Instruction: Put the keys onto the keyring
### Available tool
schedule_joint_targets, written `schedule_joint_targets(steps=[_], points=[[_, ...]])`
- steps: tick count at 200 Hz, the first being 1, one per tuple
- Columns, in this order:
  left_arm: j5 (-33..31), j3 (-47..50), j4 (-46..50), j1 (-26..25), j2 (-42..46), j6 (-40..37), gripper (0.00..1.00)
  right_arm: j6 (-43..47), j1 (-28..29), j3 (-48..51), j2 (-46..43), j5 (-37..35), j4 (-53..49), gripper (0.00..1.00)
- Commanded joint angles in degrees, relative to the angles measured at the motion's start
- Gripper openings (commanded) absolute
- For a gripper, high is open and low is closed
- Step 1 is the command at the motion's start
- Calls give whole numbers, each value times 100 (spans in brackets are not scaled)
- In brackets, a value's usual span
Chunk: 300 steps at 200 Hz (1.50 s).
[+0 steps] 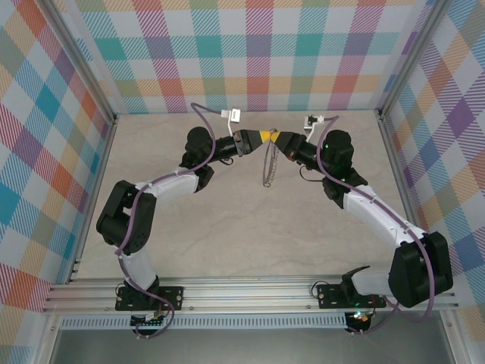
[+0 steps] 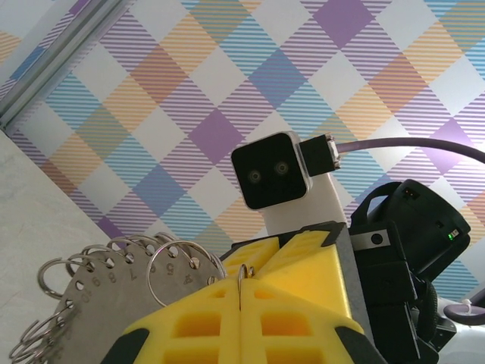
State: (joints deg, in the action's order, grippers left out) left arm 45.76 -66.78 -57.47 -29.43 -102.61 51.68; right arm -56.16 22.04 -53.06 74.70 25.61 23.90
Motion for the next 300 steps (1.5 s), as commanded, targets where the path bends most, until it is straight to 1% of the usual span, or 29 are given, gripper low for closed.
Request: schedule_joint_targets(steps=[1, 20, 77, 100, 119, 137, 162, 186, 207, 228, 255, 300], points=[[51, -45, -414, 36, -14, 27, 0, 59, -33, -240, 45, 85, 224, 9], [49, -38, -414, 32, -10, 27, 0, 117, -30, -266, 32, 89, 126, 0], [72, -72, -294, 50, 10, -24, 0, 567, -49, -369, -112, 58, -524, 0], [46, -25, -102, 155, 137, -152, 18, 859, -116, -509, -96, 256, -880, 0], [55, 79, 13, 318, 312, -270, 31, 1094, -222, -615, -30, 593, -1095, 0], [155, 138, 220, 463, 496, -459, 37, 1391, -333, -759, 81, 1029, -1332, 0], [424, 99, 796, 578, 724, -924, 42, 1747, -483, -916, 267, 1557, -1601, 0], [728, -45, 1530, 596, 866, -1482, 44, 1887, -571, -967, 450, 2029, -1573, 0], [900, -130, 1855, 596, 896, -1741, 43, 1952, -581, -998, 581, 2409, -1470, 0], [1052, -218, 2022, 596, 824, -1830, 40, 1923, -584, -996, 607, 2647, -1322, 0], [1202, -334, 2083, 596, 705, -1837, 37, 1896, -579, -988, 581, 2755, -1278, 0], [1310, -402, 2070, 571, 602, -1802, 37, 1771, -578, -917, 555, 2832, -1087, 0]])
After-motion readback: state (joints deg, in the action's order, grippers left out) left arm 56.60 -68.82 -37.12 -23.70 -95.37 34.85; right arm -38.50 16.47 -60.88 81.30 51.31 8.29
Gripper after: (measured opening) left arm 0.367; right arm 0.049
